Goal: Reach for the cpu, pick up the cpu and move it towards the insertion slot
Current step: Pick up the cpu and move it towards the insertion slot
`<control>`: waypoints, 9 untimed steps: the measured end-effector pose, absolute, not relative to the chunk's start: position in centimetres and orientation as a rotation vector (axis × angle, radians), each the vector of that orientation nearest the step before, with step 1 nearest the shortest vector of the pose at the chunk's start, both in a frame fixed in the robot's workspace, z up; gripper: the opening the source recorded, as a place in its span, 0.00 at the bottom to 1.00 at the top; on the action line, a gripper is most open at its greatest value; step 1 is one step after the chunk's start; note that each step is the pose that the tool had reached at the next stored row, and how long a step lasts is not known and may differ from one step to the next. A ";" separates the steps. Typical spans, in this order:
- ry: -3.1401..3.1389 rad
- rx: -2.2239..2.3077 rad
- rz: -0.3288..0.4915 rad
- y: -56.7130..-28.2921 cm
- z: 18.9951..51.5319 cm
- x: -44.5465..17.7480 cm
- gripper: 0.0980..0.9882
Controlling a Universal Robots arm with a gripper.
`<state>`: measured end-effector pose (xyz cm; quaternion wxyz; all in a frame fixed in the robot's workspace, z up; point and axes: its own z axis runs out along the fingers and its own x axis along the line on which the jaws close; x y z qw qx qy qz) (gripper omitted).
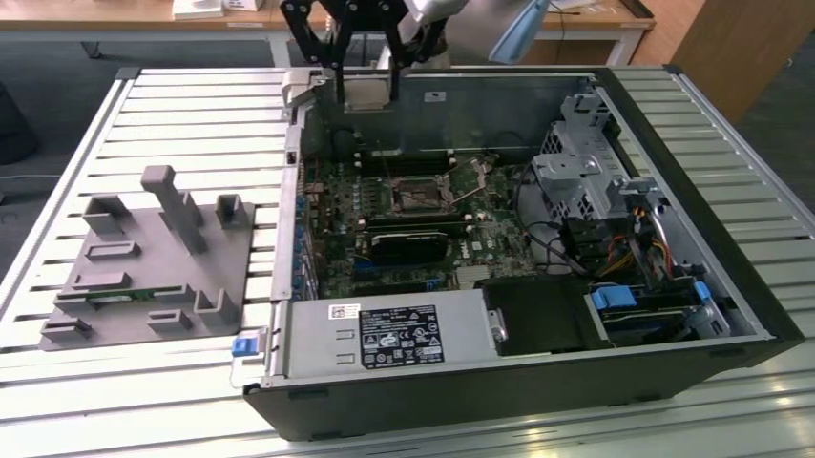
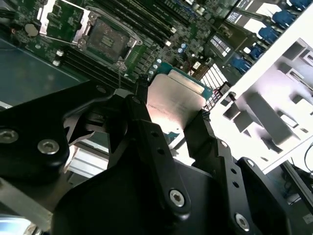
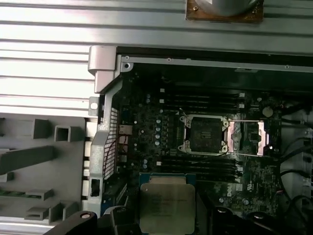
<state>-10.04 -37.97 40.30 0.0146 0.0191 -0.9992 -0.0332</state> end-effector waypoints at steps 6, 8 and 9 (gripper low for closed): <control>-3.111 0.060 -0.103 -36.9 40.2 -8.5 0.50; -3.111 0.060 -0.103 -36.4 40.2 -8.1 0.50; -3.112 0.059 -0.103 -36.1 40.2 -8.0 0.50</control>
